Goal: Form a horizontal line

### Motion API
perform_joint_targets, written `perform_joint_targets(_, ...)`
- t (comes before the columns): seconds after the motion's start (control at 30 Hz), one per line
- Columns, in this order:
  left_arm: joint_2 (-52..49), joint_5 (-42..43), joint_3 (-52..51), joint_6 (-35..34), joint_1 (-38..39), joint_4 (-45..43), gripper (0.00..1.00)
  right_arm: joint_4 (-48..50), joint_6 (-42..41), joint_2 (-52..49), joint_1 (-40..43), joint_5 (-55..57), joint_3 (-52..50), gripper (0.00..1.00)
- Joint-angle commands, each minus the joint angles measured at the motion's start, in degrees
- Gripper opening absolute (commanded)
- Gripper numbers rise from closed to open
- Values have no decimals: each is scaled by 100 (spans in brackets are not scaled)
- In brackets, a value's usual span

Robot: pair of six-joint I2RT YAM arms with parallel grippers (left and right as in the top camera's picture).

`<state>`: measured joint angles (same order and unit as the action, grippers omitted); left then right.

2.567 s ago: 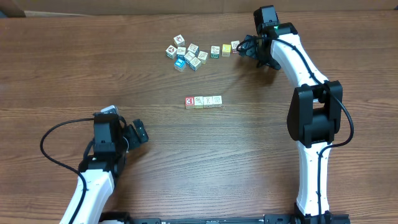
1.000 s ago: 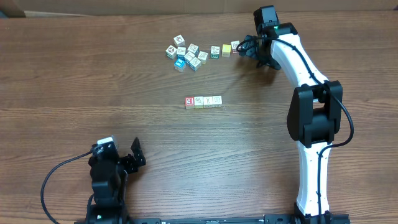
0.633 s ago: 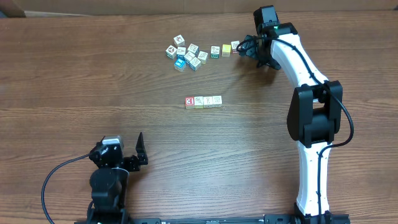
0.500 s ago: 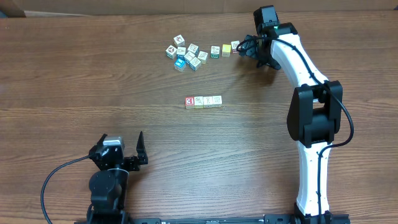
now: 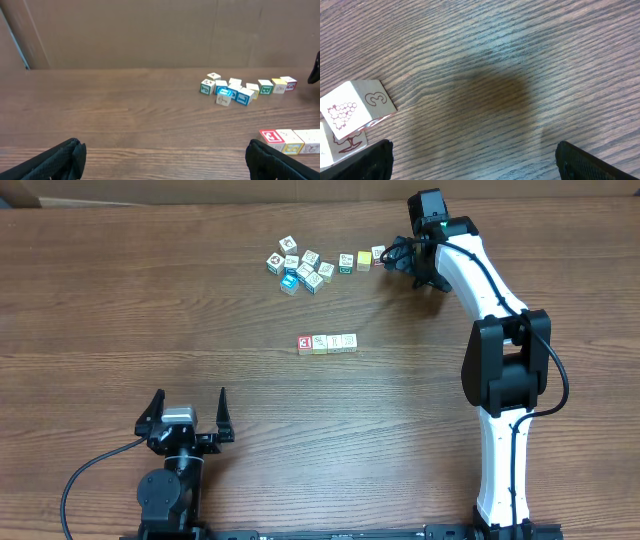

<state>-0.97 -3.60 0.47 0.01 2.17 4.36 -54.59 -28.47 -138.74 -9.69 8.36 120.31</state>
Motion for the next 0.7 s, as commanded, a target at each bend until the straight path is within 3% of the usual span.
perform_joint_targets(0.0,79,59,-17,131,44,35,100,33,-2,83,13,61,-35,100)
perform_joint_targets(0.67,72,46,-17,111,63,-11,100,33,-2,83,13,61,-35,100)
